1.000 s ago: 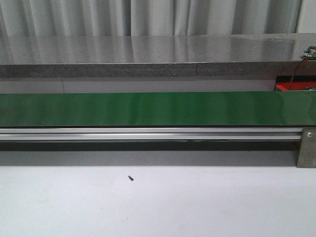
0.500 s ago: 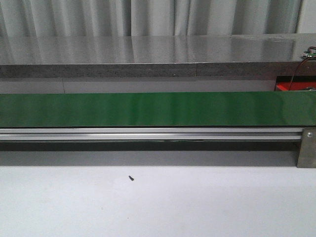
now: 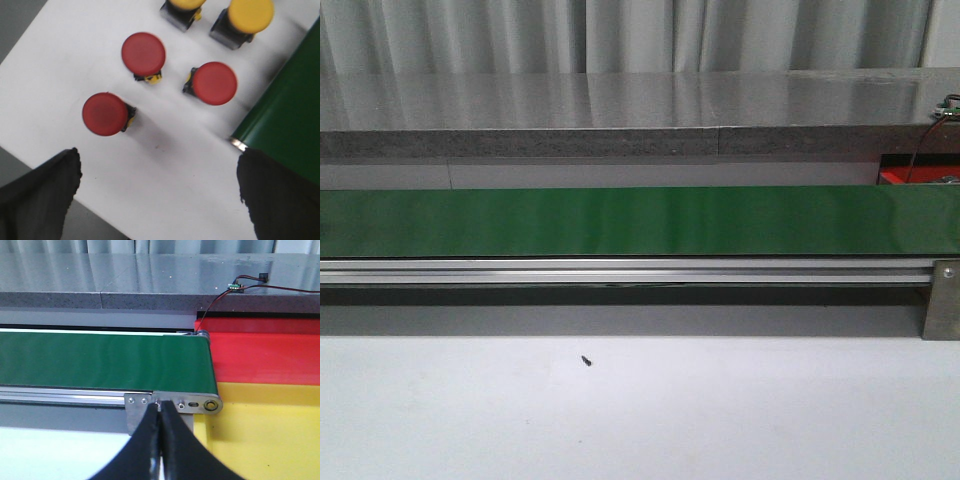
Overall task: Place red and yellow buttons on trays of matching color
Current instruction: 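Carry the red button onto the conveyor start and open the left gripper, then grasp a second red push-button with the left gripper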
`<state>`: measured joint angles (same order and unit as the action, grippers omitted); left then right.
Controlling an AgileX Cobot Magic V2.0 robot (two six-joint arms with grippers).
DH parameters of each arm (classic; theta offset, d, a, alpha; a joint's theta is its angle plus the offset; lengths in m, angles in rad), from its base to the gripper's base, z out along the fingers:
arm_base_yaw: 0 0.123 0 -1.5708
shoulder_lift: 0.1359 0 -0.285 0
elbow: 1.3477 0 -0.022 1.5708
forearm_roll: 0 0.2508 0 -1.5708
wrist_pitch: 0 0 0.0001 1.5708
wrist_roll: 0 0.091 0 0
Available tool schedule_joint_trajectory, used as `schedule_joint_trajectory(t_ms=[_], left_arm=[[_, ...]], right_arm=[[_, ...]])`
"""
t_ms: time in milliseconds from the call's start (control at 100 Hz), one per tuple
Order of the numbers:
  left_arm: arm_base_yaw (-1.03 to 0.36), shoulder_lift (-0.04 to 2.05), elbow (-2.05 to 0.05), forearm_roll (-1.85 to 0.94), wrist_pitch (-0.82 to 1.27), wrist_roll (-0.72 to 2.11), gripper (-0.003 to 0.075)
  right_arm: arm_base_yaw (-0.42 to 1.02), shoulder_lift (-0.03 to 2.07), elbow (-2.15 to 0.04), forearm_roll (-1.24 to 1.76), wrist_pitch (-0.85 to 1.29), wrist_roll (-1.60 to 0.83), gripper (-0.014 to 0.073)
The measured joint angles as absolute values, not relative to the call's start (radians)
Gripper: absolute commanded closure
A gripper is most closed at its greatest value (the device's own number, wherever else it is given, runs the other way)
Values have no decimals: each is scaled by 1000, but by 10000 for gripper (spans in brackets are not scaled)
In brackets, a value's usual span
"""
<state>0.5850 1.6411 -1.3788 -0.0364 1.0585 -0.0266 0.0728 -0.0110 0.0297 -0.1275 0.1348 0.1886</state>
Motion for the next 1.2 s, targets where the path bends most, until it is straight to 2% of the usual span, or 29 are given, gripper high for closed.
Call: schedule_joint_trajectory(t_ms=[370, 970, 1040, 1200], left_arm=[[707, 1667, -1275, -53, 943, 19, 102], [710, 1864, -1273, -154, 775, 67, 106], [710, 1870, -1273, -154, 755, 69, 148], [710, 1883, -1273, -156, 737, 71, 364]], right_arm=[[73, -11, 30, -127, 135, 189, 661], [73, -11, 30, -127, 135, 189, 661], [73, -11, 30, -127, 135, 189, 661], [73, -11, 30, -127, 135, 189, 661]])
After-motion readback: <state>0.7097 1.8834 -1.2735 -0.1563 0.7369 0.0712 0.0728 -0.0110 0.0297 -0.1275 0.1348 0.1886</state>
